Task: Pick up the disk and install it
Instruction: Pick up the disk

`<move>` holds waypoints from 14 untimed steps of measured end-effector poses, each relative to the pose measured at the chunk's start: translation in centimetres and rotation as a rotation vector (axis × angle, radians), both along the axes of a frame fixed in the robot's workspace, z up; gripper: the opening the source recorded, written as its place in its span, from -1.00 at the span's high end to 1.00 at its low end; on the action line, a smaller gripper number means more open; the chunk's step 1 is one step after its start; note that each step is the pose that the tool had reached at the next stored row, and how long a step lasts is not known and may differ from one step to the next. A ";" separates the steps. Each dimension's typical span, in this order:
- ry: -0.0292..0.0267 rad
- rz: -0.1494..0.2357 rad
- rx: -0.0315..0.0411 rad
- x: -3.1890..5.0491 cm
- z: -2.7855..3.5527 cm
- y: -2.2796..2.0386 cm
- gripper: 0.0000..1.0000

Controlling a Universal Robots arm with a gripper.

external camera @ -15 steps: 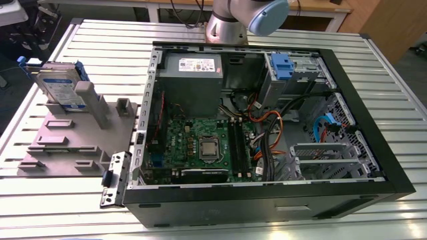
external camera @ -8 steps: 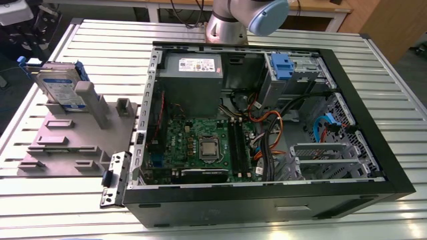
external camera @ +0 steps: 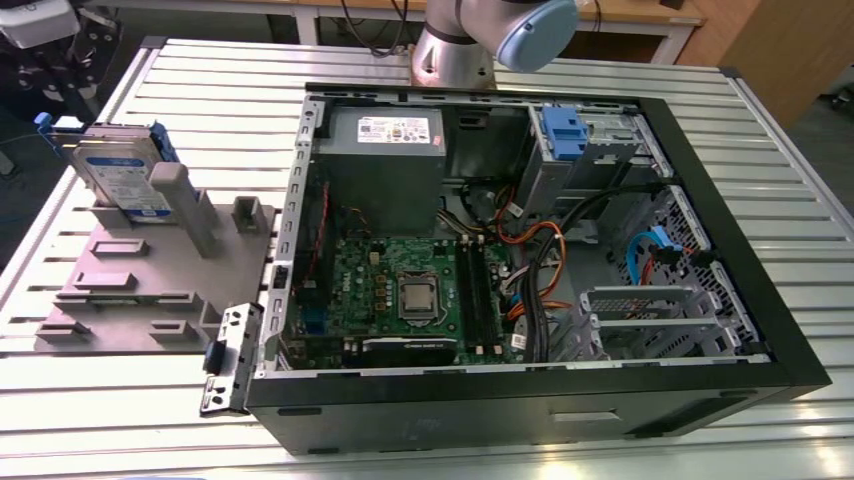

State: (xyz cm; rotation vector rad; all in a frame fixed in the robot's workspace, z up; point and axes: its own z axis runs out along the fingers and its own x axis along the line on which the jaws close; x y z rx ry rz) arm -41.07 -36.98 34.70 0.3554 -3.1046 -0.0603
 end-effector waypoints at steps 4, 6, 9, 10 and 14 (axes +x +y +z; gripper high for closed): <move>-0.0002 0.067 0.0000 0.00 0.00 0.00 0.79; -0.0004 0.102 0.0000 0.00 0.00 0.00 0.79; -0.0006 0.153 0.0000 0.00 0.00 0.00 0.79; -0.0007 0.170 0.0000 0.00 0.00 0.00 0.79; -0.0009 0.239 0.0000 0.00 0.00 0.00 0.79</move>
